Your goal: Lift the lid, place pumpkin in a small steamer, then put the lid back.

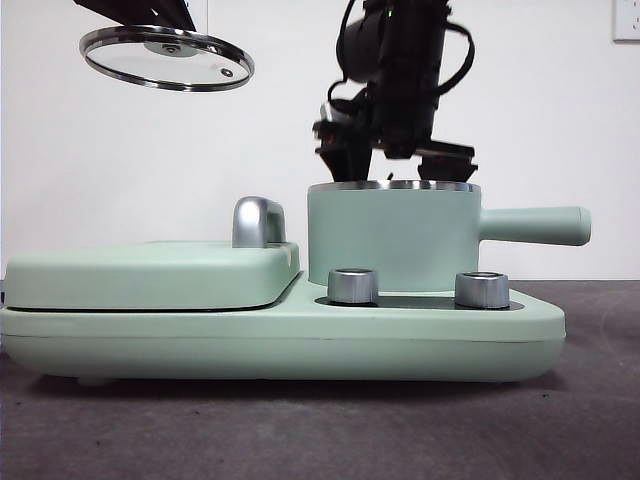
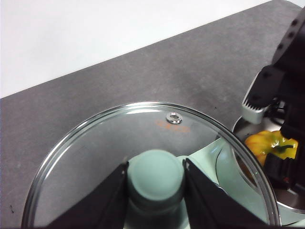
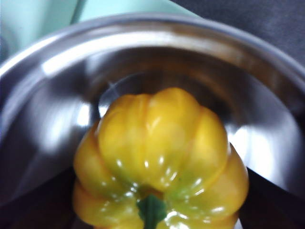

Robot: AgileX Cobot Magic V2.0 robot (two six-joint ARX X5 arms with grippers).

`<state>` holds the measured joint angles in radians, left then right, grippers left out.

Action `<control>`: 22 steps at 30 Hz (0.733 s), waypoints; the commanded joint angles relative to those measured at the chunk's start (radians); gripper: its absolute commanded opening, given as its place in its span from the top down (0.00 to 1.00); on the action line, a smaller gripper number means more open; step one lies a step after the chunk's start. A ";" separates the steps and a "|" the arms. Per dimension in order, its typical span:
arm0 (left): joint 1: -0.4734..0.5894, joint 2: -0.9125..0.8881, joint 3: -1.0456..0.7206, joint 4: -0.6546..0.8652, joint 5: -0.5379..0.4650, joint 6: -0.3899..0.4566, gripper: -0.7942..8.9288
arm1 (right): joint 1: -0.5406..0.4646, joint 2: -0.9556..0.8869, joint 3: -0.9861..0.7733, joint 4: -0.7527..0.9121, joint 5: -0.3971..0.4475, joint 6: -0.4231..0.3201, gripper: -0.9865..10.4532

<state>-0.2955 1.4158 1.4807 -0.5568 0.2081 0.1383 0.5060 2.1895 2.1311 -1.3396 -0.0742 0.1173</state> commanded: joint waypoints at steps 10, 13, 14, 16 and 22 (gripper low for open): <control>-0.003 -0.004 0.027 0.026 0.003 -0.001 0.83 | 0.048 0.055 0.027 -0.031 0.101 -0.017 0.57; -0.003 -0.004 0.027 0.026 0.003 -0.001 0.83 | 0.048 0.055 0.027 -0.031 0.100 -0.015 0.53; -0.003 -0.004 0.027 0.026 0.003 -0.001 0.83 | 0.048 0.055 0.027 -0.035 0.100 -0.013 0.50; -0.003 -0.004 0.027 0.025 0.003 -0.001 0.83 | 0.047 0.055 0.027 -0.048 0.099 -0.013 0.46; -0.003 -0.004 0.027 0.025 0.003 -0.002 0.83 | 0.047 0.037 0.065 -0.063 0.100 -0.013 0.43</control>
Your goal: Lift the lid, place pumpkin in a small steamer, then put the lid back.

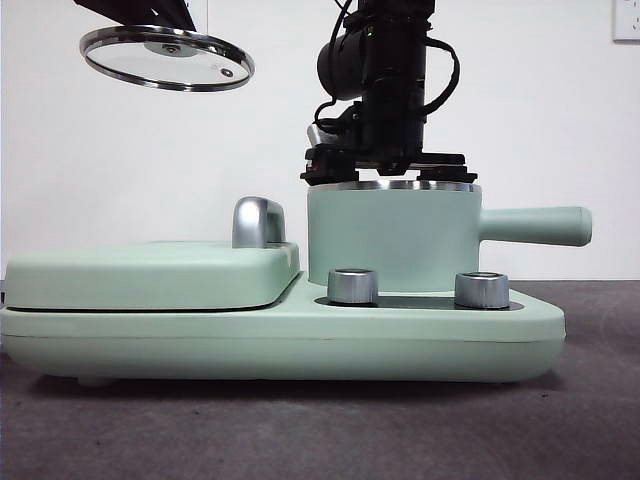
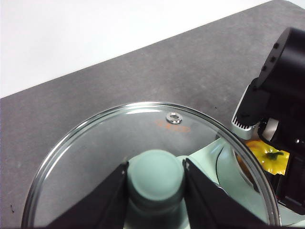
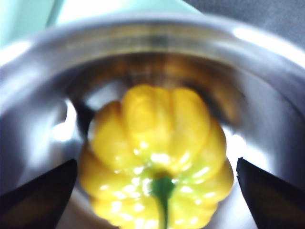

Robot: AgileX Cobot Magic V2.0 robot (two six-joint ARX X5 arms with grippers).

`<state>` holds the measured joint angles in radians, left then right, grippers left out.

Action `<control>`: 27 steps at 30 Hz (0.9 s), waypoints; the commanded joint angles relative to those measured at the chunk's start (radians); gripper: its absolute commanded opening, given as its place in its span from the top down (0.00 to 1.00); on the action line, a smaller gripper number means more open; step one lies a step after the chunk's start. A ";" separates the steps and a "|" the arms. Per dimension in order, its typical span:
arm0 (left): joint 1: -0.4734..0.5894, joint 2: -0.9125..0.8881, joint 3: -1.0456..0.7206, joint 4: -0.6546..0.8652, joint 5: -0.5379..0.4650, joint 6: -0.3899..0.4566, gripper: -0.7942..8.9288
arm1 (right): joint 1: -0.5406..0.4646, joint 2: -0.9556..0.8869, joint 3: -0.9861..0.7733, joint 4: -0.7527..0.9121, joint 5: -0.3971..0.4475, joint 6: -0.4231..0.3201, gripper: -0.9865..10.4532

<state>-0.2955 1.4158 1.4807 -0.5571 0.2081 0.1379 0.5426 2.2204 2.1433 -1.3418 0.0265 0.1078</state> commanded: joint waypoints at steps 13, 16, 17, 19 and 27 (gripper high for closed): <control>-0.032 -0.003 0.007 -0.003 0.003 -0.001 0.84 | -0.023 -0.564 -0.164 -0.080 0.000 -0.028 0.44; -0.068 0.005 0.001 0.000 0.003 -0.001 0.83 | -0.020 -0.752 -0.349 -0.079 -0.019 -0.028 0.44; -0.081 0.008 0.001 0.002 0.004 -0.002 0.84 | -0.018 -0.803 -0.400 -0.073 -0.029 -0.028 0.44; -0.116 0.016 0.001 0.005 0.004 -0.005 0.84 | -0.008 -0.927 -0.521 -0.017 -0.062 -0.028 0.44; -0.264 0.070 0.001 0.036 0.004 0.013 0.83 | 0.011 -1.393 -0.938 0.277 -0.239 -0.008 0.44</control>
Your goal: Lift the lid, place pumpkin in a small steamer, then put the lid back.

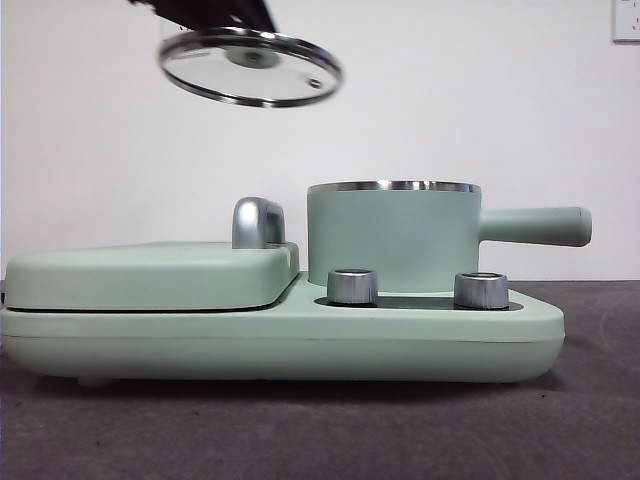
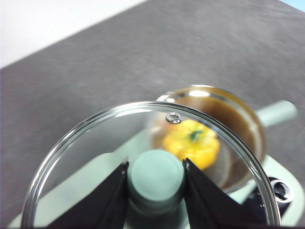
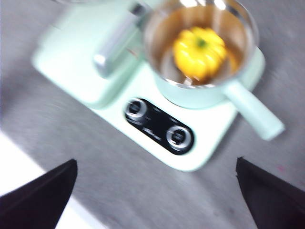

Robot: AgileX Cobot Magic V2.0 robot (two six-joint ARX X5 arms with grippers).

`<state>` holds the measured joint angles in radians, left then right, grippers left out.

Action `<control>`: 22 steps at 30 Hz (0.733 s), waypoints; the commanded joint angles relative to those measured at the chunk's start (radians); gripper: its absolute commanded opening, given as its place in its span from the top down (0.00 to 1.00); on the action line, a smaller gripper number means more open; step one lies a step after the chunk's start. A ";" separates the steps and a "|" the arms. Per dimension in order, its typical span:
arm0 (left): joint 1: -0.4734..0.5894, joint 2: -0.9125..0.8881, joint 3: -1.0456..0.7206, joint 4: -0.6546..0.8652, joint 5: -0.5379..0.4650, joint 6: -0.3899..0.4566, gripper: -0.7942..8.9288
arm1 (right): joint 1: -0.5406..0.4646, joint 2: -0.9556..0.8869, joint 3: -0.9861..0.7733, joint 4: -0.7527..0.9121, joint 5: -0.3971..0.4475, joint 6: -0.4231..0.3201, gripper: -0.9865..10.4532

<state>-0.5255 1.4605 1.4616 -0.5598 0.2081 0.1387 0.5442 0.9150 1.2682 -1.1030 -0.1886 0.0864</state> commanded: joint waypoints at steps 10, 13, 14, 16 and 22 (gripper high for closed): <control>-0.157 0.133 0.020 0.195 0.004 0.010 0.83 | 0.010 -0.458 -0.266 0.099 0.041 0.130 0.44; -0.178 0.166 0.020 0.249 0.004 0.011 0.83 | 0.010 -0.513 -0.271 0.082 0.064 0.152 0.44; -0.183 0.176 0.020 0.265 0.004 0.011 0.83 | 0.010 -0.525 -0.271 0.076 0.071 0.158 0.44; -0.190 0.197 0.020 0.291 0.004 0.011 0.83 | 0.010 -0.548 -0.271 0.061 0.090 0.169 0.44; -0.192 0.258 0.020 0.329 0.004 0.010 0.83 | 0.010 -0.566 -0.271 0.022 0.092 0.192 0.44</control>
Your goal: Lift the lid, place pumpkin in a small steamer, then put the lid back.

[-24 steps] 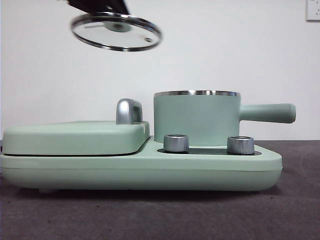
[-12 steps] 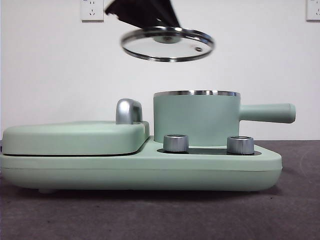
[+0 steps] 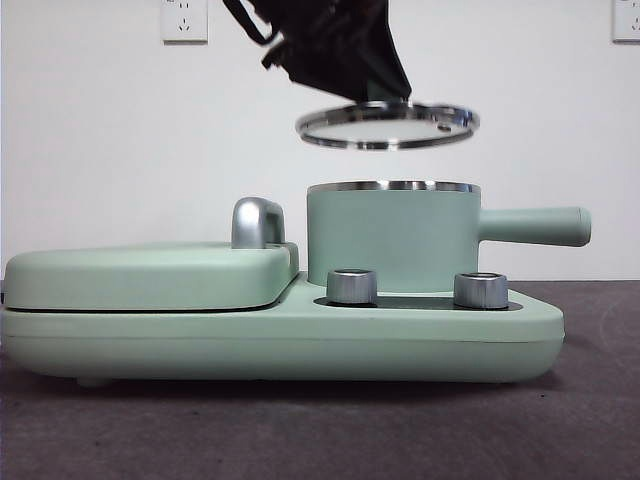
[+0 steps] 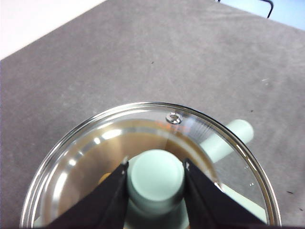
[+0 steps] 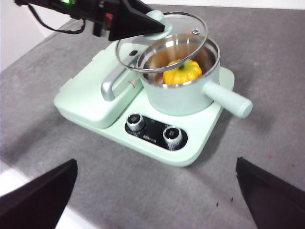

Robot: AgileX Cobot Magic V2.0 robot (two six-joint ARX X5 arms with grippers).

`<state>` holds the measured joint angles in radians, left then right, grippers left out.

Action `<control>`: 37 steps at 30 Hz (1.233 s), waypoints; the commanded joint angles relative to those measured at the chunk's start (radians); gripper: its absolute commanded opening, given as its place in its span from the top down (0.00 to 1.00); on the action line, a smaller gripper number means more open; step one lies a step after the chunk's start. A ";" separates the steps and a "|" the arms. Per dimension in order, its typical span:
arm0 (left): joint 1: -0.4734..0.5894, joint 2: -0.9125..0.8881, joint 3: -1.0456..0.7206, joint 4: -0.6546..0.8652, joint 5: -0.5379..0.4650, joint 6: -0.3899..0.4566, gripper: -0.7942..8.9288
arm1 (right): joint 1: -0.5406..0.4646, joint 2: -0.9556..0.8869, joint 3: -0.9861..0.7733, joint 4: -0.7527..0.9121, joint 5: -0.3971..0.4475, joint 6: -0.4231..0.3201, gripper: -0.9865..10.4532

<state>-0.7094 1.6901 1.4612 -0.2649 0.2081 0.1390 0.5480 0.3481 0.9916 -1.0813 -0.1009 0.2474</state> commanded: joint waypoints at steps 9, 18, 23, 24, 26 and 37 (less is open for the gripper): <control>-0.006 0.083 0.021 0.082 0.004 0.009 0.88 | 0.006 0.001 0.006 -0.005 0.000 0.038 0.44; 0.004 0.114 0.021 0.105 0.003 0.006 0.90 | 0.006 0.001 0.006 -0.007 0.000 0.058 0.44; 0.015 0.115 0.021 0.108 0.003 0.006 0.90 | 0.006 0.001 0.006 -0.011 0.002 0.060 0.44; 0.019 0.116 0.021 0.107 0.003 0.005 0.90 | 0.006 0.001 0.006 -0.012 0.002 0.060 0.44; 0.024 0.117 0.021 0.101 0.004 0.002 0.90 | 0.006 0.001 0.006 -0.012 0.004 0.060 0.44; 0.026 0.128 0.021 0.103 0.057 -0.010 0.90 | 0.006 0.001 0.006 -0.012 0.024 0.061 0.44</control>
<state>-0.6724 1.8000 1.4605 -0.1822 0.2420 0.1379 0.5480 0.3481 0.9916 -1.0988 -0.0807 0.2955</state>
